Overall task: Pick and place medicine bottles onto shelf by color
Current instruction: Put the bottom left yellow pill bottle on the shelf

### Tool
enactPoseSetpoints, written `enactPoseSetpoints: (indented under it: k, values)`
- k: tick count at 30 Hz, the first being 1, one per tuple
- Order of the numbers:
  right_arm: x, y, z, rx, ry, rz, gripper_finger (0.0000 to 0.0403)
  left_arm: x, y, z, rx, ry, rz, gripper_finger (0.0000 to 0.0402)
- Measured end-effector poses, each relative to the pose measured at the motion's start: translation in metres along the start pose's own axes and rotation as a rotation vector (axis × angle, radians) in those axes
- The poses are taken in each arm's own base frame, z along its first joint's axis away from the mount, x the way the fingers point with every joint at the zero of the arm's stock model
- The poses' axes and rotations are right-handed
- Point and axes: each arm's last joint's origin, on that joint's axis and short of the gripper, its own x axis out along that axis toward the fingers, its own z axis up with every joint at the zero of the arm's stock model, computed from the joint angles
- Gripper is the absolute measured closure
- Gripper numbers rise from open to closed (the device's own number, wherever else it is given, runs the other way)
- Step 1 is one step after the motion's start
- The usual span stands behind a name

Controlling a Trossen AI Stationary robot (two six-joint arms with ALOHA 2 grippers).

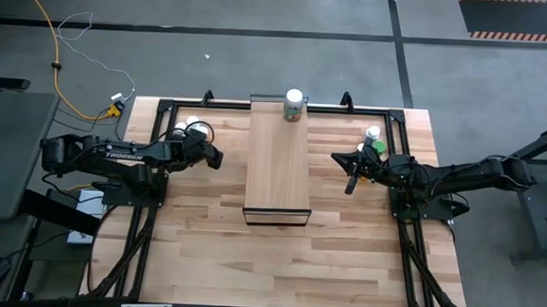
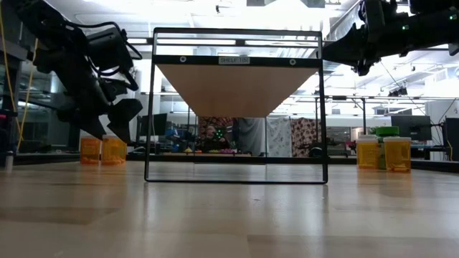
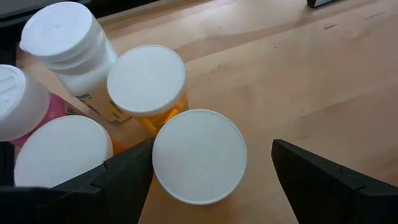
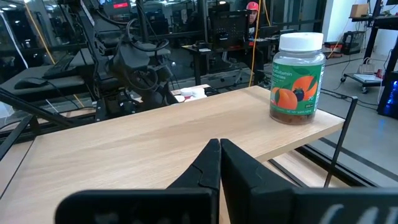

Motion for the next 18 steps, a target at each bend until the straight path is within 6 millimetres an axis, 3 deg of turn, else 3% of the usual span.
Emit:
enactPoseSetpoints:
  k: [7,18]
  values:
    - [0.0000,0.0000,-0.0002,0.000,0.001,0.000,0.0403,0.0000,0.0000,0.0000,0.000,-0.001,0.001,0.0099]
    - [0.0000,0.0000,-0.0001,0.000,0.000,0.000,0.0403,0.0000,0.0001,0.0001,0.000,-0.004,0.004,0.0182]
